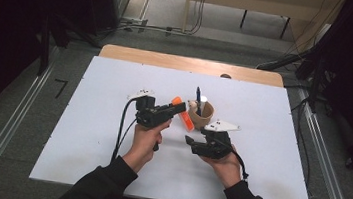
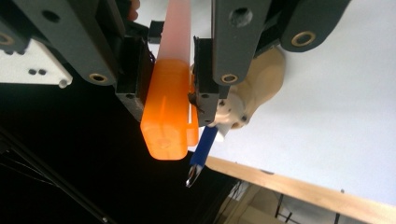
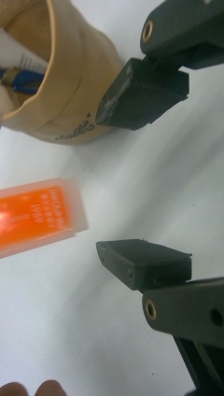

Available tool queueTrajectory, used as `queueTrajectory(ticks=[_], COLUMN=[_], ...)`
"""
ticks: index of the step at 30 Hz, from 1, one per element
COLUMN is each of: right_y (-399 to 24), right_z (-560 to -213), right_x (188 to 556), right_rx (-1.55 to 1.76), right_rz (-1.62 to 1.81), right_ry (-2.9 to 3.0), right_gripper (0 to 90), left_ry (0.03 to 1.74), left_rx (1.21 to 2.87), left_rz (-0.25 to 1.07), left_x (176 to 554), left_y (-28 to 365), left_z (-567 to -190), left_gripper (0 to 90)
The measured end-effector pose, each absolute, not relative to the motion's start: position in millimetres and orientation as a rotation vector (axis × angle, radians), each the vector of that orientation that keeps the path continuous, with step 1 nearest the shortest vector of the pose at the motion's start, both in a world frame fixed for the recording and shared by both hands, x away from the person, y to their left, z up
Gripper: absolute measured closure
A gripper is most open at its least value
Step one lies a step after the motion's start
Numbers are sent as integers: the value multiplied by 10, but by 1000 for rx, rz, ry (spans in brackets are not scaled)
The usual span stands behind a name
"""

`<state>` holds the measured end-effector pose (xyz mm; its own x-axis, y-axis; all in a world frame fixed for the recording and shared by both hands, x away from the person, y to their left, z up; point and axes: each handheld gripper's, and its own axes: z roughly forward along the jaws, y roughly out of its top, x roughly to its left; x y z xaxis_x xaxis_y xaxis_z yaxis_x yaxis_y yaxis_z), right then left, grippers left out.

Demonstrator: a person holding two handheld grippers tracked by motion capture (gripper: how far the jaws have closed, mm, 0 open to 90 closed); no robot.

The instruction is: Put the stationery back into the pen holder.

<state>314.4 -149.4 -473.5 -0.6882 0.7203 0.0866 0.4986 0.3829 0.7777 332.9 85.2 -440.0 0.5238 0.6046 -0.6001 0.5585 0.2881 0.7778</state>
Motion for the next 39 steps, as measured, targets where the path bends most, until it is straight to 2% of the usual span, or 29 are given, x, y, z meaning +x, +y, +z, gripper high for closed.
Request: queueTrajectory(ticks=[24,39], right_y=[-1774,-1774], right_z=[-4732,-4741], right_x=[3139,3143], right_rx=[1145,1153], right_rz=[1190,1188], right_ry=[2342,2342], right_gripper=[304,304], left_ry=[1071,1043], left_rx=[1394,1437], left_rz=[157,314], left_x=[3562,3647], left_y=[511,351], left_z=[-4220,-4203], left_gripper=[722,722])
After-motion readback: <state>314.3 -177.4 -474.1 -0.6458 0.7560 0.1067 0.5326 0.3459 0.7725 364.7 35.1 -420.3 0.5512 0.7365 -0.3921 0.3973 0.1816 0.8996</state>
